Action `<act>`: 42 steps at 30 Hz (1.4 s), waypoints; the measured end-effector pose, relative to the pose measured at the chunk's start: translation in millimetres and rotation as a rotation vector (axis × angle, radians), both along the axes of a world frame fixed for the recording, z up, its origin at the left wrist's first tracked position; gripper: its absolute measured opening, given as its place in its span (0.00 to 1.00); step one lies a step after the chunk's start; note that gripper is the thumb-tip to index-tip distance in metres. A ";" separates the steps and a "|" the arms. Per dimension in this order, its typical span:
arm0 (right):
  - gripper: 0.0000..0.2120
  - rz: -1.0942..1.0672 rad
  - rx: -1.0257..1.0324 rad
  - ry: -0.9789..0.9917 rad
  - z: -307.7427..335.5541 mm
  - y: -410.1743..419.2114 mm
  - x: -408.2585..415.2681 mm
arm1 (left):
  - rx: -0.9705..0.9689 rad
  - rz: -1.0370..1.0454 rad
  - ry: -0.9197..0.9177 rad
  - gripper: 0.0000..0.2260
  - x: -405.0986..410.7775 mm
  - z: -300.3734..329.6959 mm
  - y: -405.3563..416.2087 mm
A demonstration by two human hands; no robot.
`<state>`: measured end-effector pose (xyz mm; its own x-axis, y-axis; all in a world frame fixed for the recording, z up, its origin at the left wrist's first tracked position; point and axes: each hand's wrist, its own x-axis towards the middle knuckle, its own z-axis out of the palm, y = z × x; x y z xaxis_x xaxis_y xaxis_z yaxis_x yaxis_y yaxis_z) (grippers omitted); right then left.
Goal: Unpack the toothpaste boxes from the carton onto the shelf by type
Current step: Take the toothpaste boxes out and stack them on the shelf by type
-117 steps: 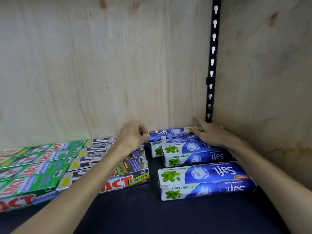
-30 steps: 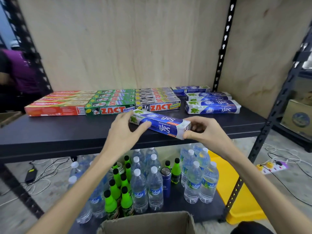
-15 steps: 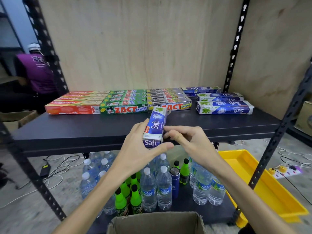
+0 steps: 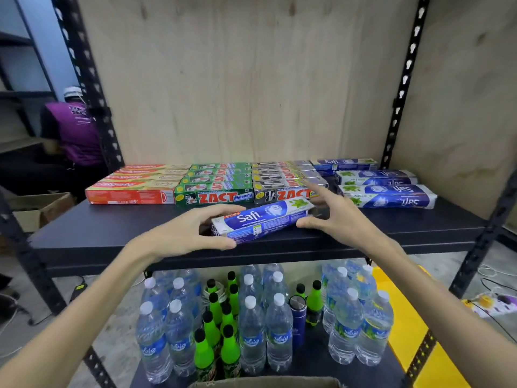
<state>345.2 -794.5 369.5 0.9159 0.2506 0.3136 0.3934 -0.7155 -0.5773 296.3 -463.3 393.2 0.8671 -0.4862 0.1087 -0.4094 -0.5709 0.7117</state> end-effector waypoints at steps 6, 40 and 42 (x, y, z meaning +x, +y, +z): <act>0.48 0.083 0.001 -0.034 6.0 -6.4 9.2 | 0.146 0.145 -0.234 0.25 25.5 -5.4 6.8; 0.21 -0.166 0.162 -0.051 63.1 -209.6 179.3 | -0.117 0.287 -0.243 0.22 238.1 44.1 -225.6; 0.23 -0.183 0.158 -0.008 58.5 -221.4 204.8 | -0.088 0.301 -0.200 0.22 258.6 41.4 -238.7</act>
